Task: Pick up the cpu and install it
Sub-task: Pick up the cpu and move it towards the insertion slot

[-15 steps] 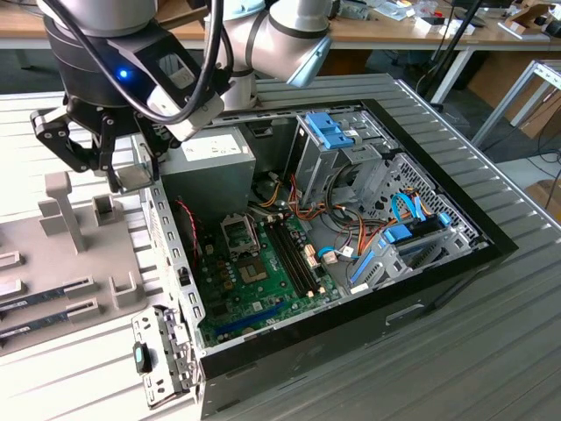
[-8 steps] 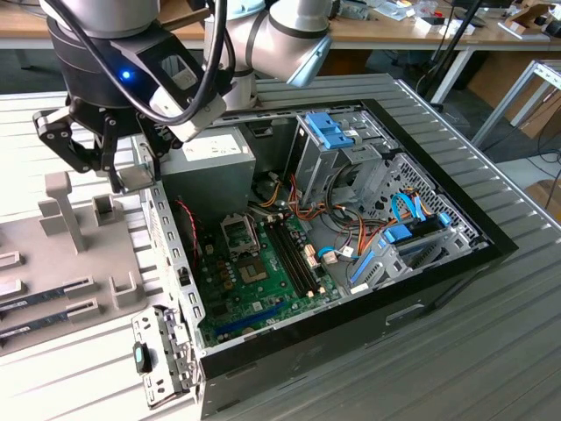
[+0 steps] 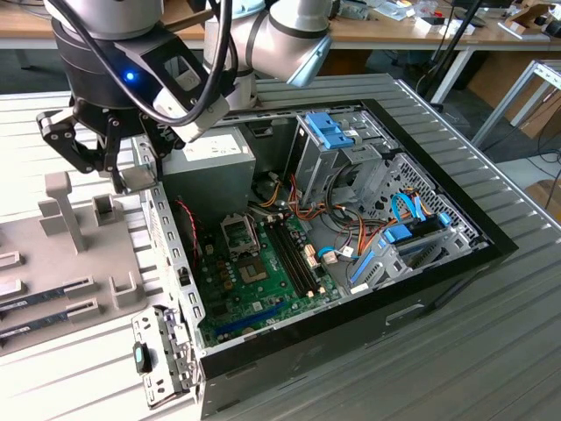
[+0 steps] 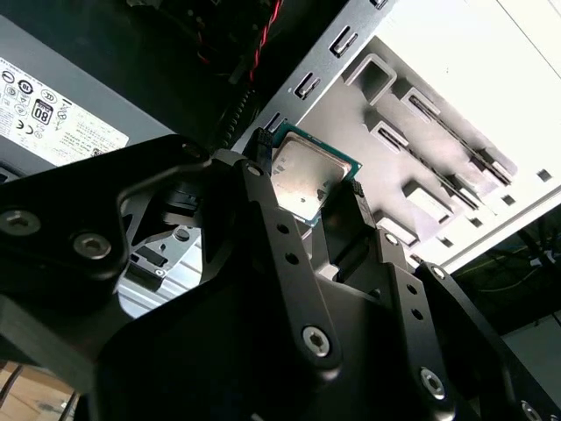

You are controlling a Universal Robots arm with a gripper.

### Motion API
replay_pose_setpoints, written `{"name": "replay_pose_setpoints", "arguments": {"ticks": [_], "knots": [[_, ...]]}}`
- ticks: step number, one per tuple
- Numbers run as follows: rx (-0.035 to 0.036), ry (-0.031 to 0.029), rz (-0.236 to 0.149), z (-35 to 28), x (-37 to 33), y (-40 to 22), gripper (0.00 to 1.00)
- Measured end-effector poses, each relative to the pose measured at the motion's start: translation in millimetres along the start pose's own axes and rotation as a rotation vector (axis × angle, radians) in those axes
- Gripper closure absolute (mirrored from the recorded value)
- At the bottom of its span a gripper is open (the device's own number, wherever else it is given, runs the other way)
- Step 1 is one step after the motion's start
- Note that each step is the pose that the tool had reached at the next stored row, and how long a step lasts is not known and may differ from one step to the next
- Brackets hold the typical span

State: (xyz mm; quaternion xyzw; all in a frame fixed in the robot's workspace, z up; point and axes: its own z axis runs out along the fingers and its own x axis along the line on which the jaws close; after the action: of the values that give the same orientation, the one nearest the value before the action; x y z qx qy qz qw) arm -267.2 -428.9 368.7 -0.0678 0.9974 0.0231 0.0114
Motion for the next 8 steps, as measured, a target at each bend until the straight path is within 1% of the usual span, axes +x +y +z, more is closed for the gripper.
{"name": "replay_pose_setpoints", "arguments": {"ticks": [8], "knots": [[0.0000, 0.0000, 0.000, 0.7, -2.2, -0.5, 0.53]]}}
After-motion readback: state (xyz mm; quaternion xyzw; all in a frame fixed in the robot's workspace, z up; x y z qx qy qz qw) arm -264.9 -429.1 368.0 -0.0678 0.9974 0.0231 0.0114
